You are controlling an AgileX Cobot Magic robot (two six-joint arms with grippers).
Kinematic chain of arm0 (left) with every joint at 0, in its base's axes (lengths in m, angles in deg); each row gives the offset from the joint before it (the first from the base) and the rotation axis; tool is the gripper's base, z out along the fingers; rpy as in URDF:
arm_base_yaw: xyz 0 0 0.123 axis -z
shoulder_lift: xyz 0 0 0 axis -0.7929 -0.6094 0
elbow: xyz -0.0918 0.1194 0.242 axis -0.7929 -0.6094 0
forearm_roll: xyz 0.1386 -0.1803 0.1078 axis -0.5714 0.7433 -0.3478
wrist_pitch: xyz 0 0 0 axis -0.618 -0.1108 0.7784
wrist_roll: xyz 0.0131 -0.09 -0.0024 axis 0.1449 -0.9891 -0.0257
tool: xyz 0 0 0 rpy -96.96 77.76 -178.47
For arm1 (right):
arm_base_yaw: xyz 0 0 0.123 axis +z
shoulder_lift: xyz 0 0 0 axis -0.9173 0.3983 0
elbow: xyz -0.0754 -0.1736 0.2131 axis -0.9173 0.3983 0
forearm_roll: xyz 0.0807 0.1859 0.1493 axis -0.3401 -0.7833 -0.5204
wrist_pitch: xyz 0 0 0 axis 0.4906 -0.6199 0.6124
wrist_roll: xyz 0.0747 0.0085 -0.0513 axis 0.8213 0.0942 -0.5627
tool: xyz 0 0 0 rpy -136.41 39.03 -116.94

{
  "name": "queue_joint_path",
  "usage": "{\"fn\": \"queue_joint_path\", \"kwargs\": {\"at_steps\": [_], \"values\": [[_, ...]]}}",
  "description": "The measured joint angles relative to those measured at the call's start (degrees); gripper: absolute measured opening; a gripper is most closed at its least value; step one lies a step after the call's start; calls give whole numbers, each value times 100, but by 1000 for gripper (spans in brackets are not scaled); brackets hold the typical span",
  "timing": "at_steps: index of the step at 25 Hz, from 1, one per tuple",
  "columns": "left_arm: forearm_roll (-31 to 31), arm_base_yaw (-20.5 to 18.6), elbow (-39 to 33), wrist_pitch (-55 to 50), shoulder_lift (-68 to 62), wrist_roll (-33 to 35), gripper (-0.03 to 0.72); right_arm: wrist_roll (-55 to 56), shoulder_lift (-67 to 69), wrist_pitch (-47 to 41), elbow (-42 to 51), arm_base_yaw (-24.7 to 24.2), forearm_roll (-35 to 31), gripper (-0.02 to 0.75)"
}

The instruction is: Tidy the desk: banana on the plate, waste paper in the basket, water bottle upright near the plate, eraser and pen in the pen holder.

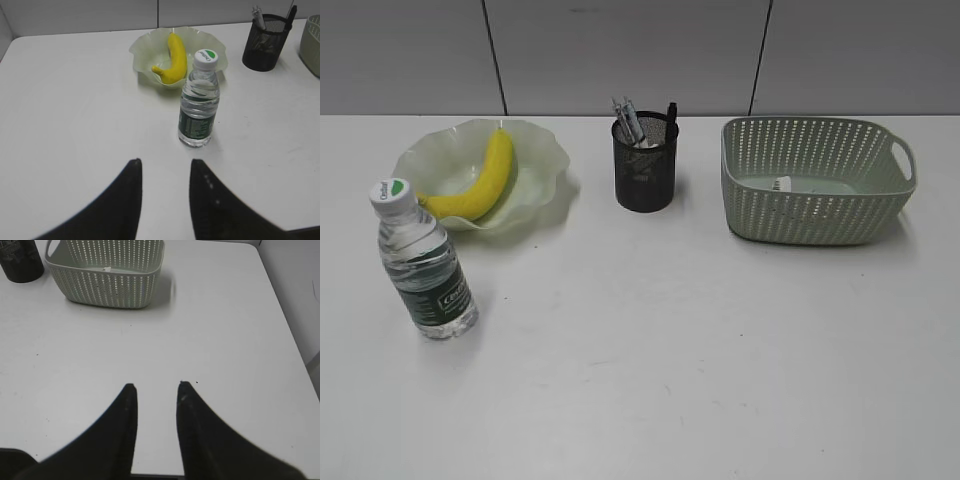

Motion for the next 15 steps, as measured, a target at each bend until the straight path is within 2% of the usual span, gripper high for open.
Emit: {"fn": "queue_joint_path", "kwargs": {"at_steps": [15], "values": [[0,0,0,0,0,0,241,-13,0,0,0,0,-6,234]]}}
